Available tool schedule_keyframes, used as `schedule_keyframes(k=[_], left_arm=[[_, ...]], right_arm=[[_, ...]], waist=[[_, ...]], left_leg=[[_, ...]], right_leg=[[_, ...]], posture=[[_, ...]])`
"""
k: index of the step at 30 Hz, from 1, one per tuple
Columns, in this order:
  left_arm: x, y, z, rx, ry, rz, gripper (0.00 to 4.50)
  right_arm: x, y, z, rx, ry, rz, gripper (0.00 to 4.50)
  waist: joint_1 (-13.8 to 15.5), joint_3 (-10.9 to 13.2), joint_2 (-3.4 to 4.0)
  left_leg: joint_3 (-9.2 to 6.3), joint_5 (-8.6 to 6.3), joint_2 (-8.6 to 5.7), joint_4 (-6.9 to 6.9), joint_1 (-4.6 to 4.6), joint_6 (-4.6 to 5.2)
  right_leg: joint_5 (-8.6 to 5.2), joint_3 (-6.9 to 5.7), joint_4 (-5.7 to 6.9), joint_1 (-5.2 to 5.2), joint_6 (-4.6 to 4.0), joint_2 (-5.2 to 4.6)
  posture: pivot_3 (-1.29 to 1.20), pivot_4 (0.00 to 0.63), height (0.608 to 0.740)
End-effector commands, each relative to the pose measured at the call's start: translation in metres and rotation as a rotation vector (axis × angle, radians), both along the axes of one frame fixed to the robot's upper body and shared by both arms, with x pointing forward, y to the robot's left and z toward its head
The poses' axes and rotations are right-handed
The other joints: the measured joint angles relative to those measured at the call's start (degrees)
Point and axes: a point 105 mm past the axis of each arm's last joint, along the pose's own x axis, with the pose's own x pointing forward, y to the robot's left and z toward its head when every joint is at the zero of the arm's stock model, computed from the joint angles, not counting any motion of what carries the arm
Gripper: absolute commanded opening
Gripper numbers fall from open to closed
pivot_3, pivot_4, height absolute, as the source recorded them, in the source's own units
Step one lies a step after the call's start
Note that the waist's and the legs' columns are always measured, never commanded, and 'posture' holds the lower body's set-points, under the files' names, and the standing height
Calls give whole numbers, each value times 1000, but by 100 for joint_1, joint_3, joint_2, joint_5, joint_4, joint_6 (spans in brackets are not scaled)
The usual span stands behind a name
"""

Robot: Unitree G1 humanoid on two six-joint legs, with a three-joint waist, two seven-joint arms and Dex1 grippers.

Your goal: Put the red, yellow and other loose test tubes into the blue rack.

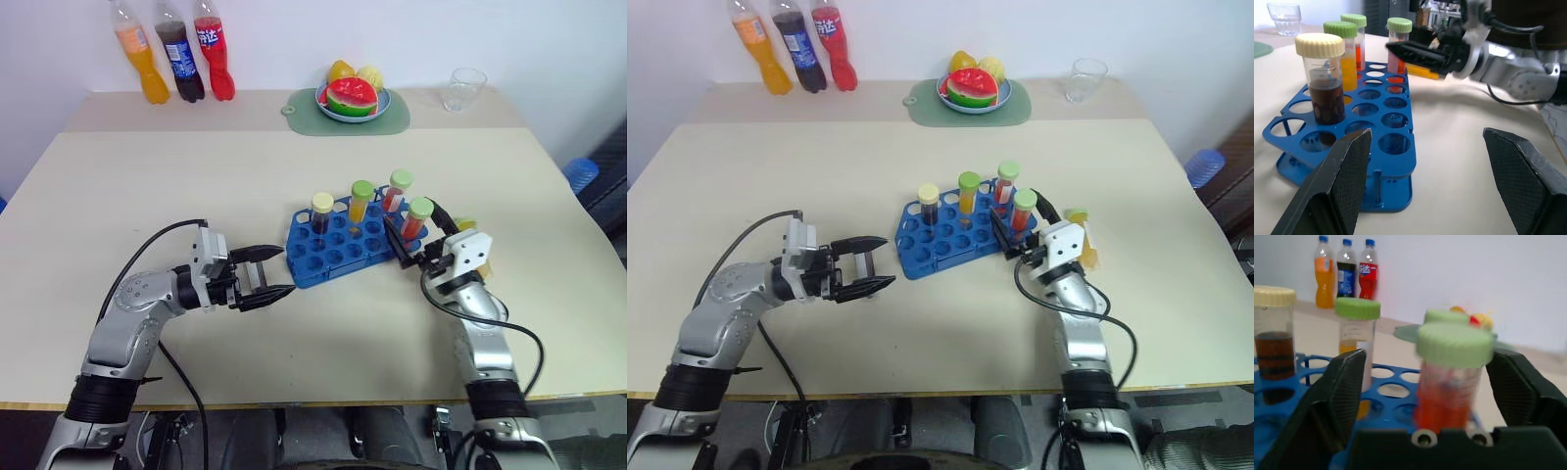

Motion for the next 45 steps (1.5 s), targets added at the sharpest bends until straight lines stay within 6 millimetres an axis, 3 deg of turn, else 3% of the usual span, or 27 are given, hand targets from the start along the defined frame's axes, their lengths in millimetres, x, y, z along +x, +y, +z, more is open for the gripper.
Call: schedule_keyframes(k=[1,5,7,9,14,25,35,38,42,43,45], left_arm=[[-2,-5,7,-13,-35,-21,3755],[-1,-8,6,-19,-33,-28,3755],[-1,-10,4,-22,-30,-35,3755],[-1,-12,3,-24,-29,-44,3755],[0,-18,2,-29,-31,-58,3755],[-6,-15,-1,-24,-22,-38,3755],[-11,-14,-2,-23,1,-17,3755],[-15,-14,-4,-26,13,-13,3755],[-16,-14,-3,-32,19,-3,3755],[-17,-14,-3,-32,20,-2,3755],[-17,-15,-3,-32,21,-3,3755]], right_arm=[[-24,-9,29,-70,54,63,4288],[-53,-34,30,-185,313,63,4288],[-55,-63,26,-247,497,-47,4288],[-47,-87,25,-261,637,-147,4288],[-6,-116,27,-138,844,-257,4288],[47,-120,27,82,1131,-247,4288],[57,-119,-14,-55,1322,-294,4288],[57,-113,-27,-132,1358,-266,3454],[58,-111,-28,-182,1345,-244,1452],[58,-112,-27,-189,1340,-247,1121],[59,-118,-26,-227,1307,-250,1121]], waist=[[-9,0,-3],[-2,-4,-14],[-20,-5,-14],[-30,-5,-22],[-49,-2,-35],[-25,1,-31],[-51,-1,-31],[-60,-10,-44],[-61,-13,-48],[-65,-13,-48],[-66,-13,-48]], left_leg=[[-1,0,1,0,0,0],[-3,-1,0,-1,2,1],[-7,-1,1,0,2,1],[-2,-1,-1,5,4,1],[-10,-1,0,7,4,2],[-2,-9,-3,3,-21,17],[-1,-9,-1,4,-19,17],[-1,-9,-1,4,-10,17],[-1,-9,1,4,-6,16],[-1,-9,2,4,-5,16],[-1,-9,2,4,-5,16]], right_leg=[[0,0,-1,0,-1,1],[-2,0,-2,1,-4,1],[-2,-2,-4,1,-6,3],[-2,3,-5,1,-8,-1],[3,3,-9,0,-19,7],[4,3,-17,-18,-14,5],[6,2,-11,-20,-12,7],[5,2,-9,-13,-13,7],[5,2,-6,-11,-13,8],[5,2,-6,-11,-13,10],[5,2,-5,-11,-13,10]], posture=[[0,150,740],[0,150,740],[0,150,740],[0,150,740],[0,150,740],[0,150,740],[0,150,740],[0,150,740],[0,150,740],[0,150,740],[0,150,740]])
